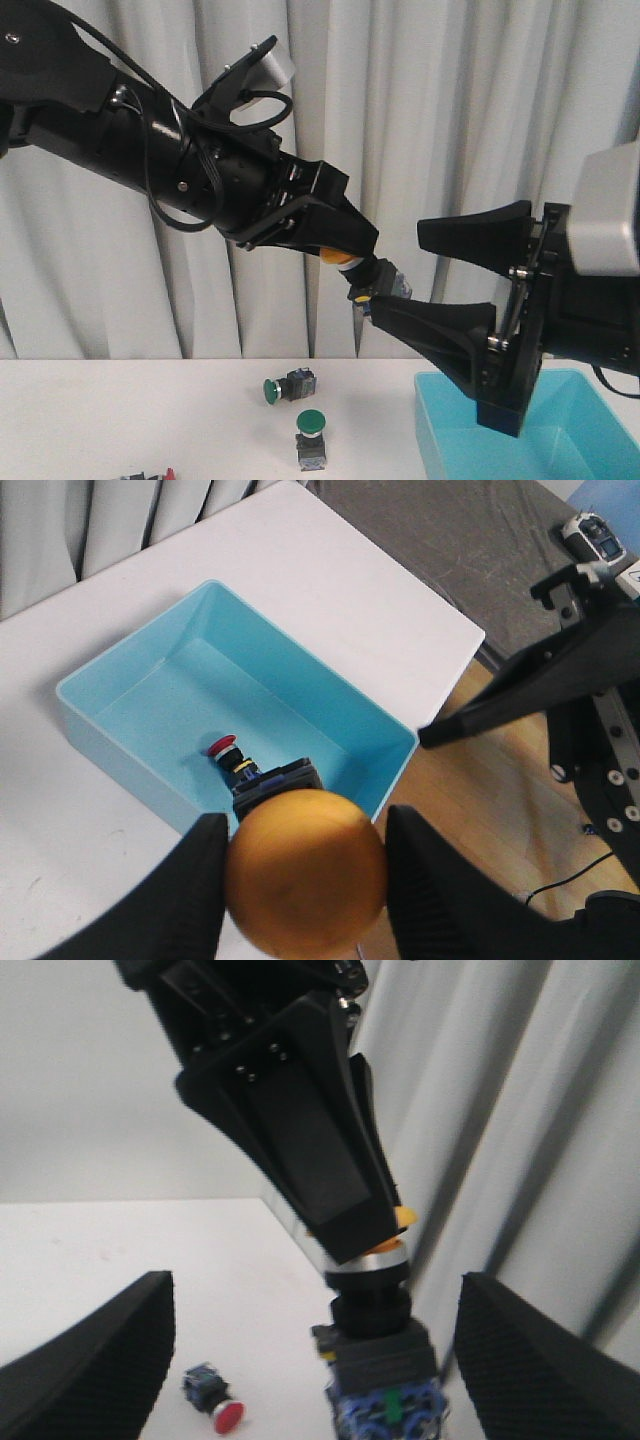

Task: Pick red and yellow buttons and place in box
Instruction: 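Hand the yellow button to the right gripper, grasping its body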

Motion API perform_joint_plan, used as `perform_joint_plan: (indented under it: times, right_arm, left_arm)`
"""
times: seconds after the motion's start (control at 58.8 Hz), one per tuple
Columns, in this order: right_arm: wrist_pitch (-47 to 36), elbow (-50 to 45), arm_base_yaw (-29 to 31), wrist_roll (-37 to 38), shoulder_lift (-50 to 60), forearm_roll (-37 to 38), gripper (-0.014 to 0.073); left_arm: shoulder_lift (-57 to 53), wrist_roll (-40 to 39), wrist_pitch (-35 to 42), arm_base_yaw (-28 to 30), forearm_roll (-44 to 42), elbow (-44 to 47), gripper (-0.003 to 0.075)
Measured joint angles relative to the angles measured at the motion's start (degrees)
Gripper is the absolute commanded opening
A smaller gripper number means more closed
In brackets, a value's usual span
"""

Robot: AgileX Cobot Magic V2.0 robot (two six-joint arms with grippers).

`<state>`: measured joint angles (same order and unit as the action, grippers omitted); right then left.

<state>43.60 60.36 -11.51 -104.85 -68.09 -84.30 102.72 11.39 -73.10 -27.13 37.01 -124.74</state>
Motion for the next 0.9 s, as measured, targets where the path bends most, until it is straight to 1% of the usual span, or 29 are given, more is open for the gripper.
perform_joint_plan:
  times: [0.238,0.476,0.697,0.816,0.901]
  right_arm:
    - [-4.0,0.6,-1.1,0.1,-1.0,1.2,0.0566]
    - [-5.3,0.6,-1.1,0.1,-5.7,1.6,0.0566]
    - [-4.6,2.3,-1.1,0.2,-9.2,1.7,0.0563]
    - [-3.8,3.1,-1.1,1.3,-10.2,1.7,0.0534]
    - [-3.7,3.2,-1.1,2.4,-10.3,1.7,0.0482]
  left_arm:
    - [-0.1,0.1,0.0,-0.2,0.0,0.0,-0.0008]
    - [-0.1,0.1,0.0,-0.2,0.0,0.0,-0.0008]
    - [-0.1,0.3,0.0,-0.2,0.0,0.0,-0.0008]
    - [-0.1,0.3,0.0,-0.2,0.0,0.0,-0.0008]
    - [-0.1,0.3,0.0,-0.2,0.0,0.0,-0.0008]
